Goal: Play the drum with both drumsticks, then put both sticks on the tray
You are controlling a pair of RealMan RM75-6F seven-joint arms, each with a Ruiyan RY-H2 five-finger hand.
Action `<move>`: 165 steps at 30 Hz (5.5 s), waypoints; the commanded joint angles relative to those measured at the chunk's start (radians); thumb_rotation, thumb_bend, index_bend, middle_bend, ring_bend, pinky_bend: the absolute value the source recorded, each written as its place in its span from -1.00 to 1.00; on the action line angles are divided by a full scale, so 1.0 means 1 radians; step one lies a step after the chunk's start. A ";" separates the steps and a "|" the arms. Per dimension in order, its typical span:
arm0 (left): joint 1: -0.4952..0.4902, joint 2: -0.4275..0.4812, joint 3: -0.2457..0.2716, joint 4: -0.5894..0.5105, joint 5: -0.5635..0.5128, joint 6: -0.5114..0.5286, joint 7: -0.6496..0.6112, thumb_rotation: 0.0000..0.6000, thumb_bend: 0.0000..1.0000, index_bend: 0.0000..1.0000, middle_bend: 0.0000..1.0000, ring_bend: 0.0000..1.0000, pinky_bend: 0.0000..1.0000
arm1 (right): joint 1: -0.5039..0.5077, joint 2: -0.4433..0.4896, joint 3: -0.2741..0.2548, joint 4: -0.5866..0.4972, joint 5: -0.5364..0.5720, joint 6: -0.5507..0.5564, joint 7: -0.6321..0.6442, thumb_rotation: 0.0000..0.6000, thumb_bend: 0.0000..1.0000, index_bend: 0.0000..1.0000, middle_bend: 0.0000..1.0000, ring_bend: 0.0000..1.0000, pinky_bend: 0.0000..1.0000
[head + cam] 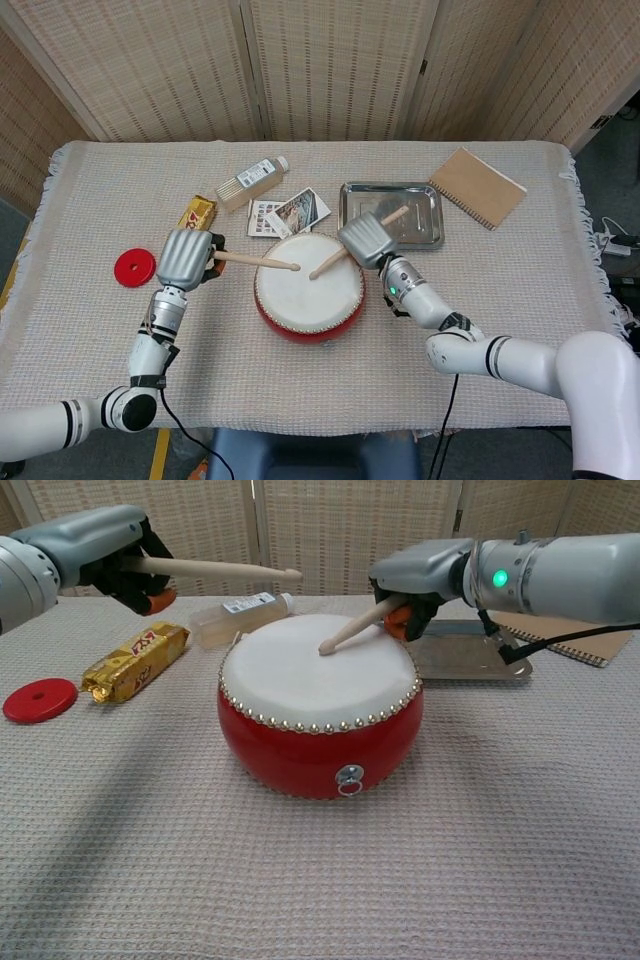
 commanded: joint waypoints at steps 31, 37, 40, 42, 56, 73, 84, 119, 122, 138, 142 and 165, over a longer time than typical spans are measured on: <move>0.129 0.097 0.053 0.017 0.060 -0.008 -0.163 1.00 0.58 1.00 1.00 1.00 1.00 | 0.014 -0.209 0.109 0.673 -0.242 -0.435 0.710 1.00 0.10 1.00 0.93 0.55 0.65; 0.136 0.107 0.051 0.008 0.058 -0.018 -0.174 1.00 0.58 1.00 1.00 1.00 1.00 | 0.053 -0.269 0.114 0.799 -0.295 -0.508 0.766 1.00 -0.06 0.73 0.60 0.21 0.31; 0.141 0.111 0.049 0.004 0.057 -0.018 -0.178 1.00 0.58 1.00 1.00 1.00 1.00 | 0.067 -0.298 0.113 0.863 -0.311 -0.541 0.780 1.00 -0.12 0.55 0.45 0.08 0.19; 0.144 0.113 0.048 0.001 0.059 -0.018 -0.181 1.00 0.58 1.00 1.00 1.00 1.00 | 0.073 -0.314 0.112 0.900 -0.317 -0.562 0.786 1.00 -0.14 0.48 0.37 0.01 0.14; 0.165 0.136 0.045 -0.019 0.071 -0.008 -0.200 1.00 0.58 1.00 1.00 1.00 1.00 | 0.095 -0.400 0.127 1.084 -0.317 -0.668 0.787 1.00 -0.27 -0.27 -0.11 -0.47 -0.18; 0.154 0.144 0.035 -0.055 0.104 0.003 -0.171 1.00 0.58 1.00 1.00 1.00 1.00 | 0.078 -0.394 0.160 1.107 -0.310 -0.679 0.772 1.00 -0.88 -0.99 -0.59 -0.81 -0.40; 0.142 0.148 0.024 -0.067 0.111 0.000 -0.156 1.00 0.59 1.00 1.00 1.00 1.00 | 0.060 -0.297 0.196 0.959 -0.320 -0.569 0.797 1.00 -0.91 -0.83 -0.63 -0.80 -0.43; -0.083 0.006 -0.038 -0.179 -0.149 0.053 0.321 1.00 0.44 0.90 1.00 1.00 1.00 | -0.017 0.407 0.204 -0.444 0.036 -0.197 0.622 1.00 -0.91 -0.40 -0.31 -0.59 -0.30; -0.105 -0.020 -0.046 -0.175 -0.176 0.074 0.350 1.00 0.44 0.89 1.00 1.00 1.00 | 0.030 0.371 0.177 -0.437 0.101 -0.179 0.573 1.00 -0.91 -0.39 -0.31 -0.59 -0.30; -0.179 -0.096 -0.055 -0.145 -0.247 0.134 0.431 1.00 0.43 0.88 1.00 1.00 1.00 | 0.223 0.209 0.087 -0.365 0.378 -0.075 0.376 1.00 -0.62 -0.12 -0.15 -0.50 -0.25; -0.189 -0.113 -0.054 -0.125 -0.257 0.146 0.440 1.00 0.43 0.88 1.00 1.00 1.00 | 0.256 0.181 0.073 -0.353 0.435 -0.052 0.335 1.00 -0.53 -0.05 -0.11 -0.46 -0.23; -0.193 -0.128 0.010 -0.089 -0.165 0.172 0.458 1.00 0.11 0.40 0.84 0.77 1.00 | 0.255 0.118 0.099 -0.336 0.501 0.039 0.272 1.00 -0.11 0.62 0.37 0.06 0.05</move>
